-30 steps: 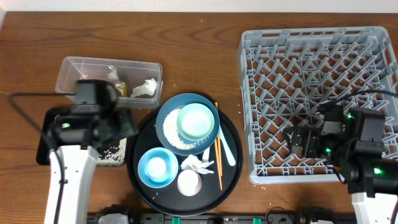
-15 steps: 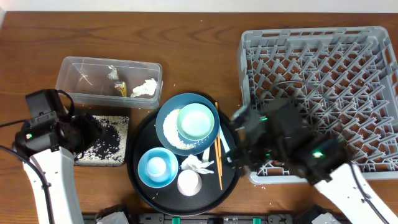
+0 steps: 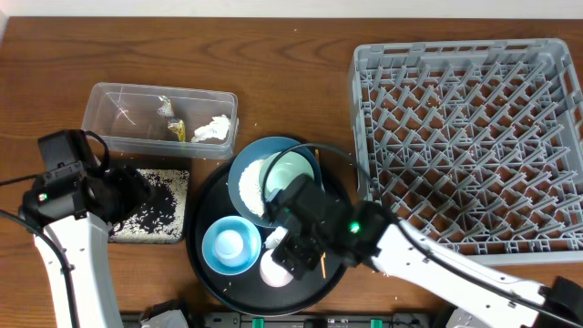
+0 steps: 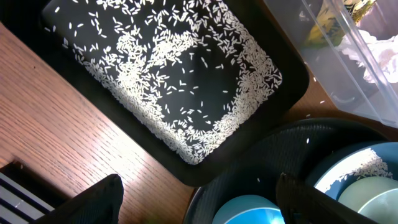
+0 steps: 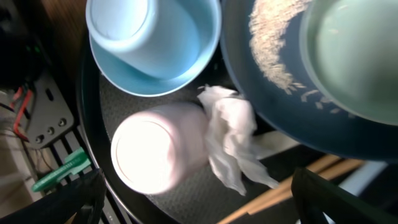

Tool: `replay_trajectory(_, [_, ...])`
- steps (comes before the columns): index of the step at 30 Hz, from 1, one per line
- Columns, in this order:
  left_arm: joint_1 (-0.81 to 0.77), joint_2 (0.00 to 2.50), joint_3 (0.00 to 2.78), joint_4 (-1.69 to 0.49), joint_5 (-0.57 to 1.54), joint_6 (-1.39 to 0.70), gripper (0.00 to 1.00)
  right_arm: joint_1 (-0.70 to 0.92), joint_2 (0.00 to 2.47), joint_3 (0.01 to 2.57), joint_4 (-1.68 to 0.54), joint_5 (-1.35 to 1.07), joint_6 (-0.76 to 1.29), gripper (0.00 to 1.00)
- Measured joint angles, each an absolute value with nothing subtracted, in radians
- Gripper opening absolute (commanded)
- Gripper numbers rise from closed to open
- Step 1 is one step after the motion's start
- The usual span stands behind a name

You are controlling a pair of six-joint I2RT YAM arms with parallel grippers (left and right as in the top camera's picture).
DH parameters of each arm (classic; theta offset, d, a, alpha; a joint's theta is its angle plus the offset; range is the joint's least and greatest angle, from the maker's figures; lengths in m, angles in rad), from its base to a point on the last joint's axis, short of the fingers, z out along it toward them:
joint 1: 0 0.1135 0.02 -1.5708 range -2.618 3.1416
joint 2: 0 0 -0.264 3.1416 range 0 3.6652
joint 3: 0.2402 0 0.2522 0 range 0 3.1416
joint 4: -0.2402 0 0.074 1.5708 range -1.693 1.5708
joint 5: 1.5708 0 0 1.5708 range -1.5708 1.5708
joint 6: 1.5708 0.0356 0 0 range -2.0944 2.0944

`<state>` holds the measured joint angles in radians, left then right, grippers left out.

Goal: Sort waste into correct bins and load items into the dishwasher rack
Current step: 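Reach the right gripper to the pink cup and grasp it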

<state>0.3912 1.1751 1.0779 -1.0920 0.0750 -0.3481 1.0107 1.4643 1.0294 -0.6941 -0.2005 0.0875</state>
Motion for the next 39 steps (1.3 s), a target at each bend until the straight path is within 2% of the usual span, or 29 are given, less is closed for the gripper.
replay_trajectory(15, [0.391, 1.177, 1.078, -1.092, 0.075, -0.348, 0.8, 1.13, 1.621, 1.029, -0.593, -0.121, 0.12, 0.91])
replay_trajectory(19, [0.391, 1.177, 1.078, -1.092, 0.075, -0.348, 0.8, 1.138, 1.632, 1.029, -0.593, -0.115, 0.138, 0.85])
replay_trajectory(27, [0.391, 1.177, 1.078, -1.092, 0.075, -0.348, 0.8, 1.14, 1.632, 1.029, -0.596, -0.115, 0.16, 0.68])
replay_trajectory(33, [0.391, 1.177, 1.078, -1.092, 0.075, -0.348, 0.8, 1.143, 1.632, 1.029, -0.617, -0.115, 0.167, 0.64])
replay_trajectory(39, [0.391, 1.177, 1.078, -1.092, 0.075, -0.348, 0.8, 1.147, 1.629, 1.036, -0.621, -0.096, 0.17, 0.53])
